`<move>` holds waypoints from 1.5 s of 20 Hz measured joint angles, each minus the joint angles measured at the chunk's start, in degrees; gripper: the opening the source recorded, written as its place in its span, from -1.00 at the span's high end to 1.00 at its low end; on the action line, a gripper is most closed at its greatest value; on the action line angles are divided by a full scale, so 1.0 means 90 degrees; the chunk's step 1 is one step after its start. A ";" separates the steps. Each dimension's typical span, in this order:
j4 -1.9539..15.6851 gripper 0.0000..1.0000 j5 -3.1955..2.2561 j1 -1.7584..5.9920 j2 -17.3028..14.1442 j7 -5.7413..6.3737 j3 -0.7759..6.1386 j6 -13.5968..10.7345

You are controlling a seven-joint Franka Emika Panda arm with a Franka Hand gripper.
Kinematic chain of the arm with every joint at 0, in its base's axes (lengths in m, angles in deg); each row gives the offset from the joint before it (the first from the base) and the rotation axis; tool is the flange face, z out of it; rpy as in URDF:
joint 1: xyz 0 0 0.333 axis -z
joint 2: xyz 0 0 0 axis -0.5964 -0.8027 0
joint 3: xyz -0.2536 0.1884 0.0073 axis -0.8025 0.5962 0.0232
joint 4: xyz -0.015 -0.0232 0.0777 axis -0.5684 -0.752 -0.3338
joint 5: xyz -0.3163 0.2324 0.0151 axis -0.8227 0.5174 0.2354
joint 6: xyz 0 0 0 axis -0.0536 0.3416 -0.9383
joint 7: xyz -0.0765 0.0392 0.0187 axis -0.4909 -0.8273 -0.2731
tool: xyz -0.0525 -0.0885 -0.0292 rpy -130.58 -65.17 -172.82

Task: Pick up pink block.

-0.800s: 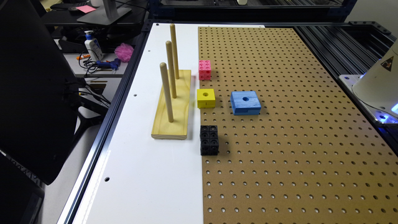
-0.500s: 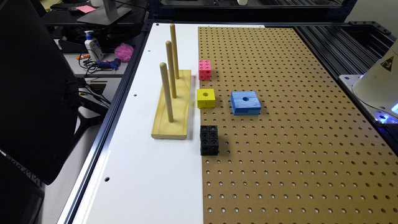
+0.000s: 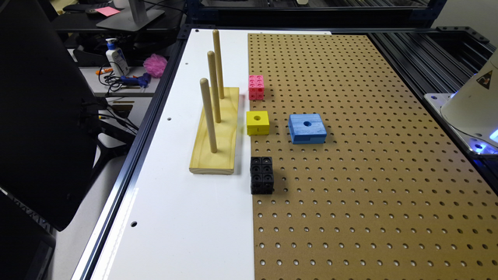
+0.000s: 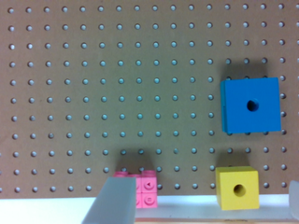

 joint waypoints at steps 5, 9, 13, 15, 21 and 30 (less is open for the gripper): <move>0.0006 -1.00 -0.0013 0.0512 -0.0023 -0.0513 -0.0032 0.0092; 0.0040 -1.00 -0.0013 0.0673 -0.0098 -0.0667 -0.0026 0.0158; 0.0048 -1.00 -0.0013 0.0673 -0.0102 -0.0667 -0.0015 0.0159; 0.0048 -1.00 -0.0013 0.0673 -0.0102 -0.0667 -0.0014 0.0159; -0.0002 -1.00 -0.0013 0.0673 -0.0469 -0.0667 -0.0008 0.0481; -0.0083 -1.00 -0.0013 0.0673 -0.1006 -0.0667 -0.0007 0.1008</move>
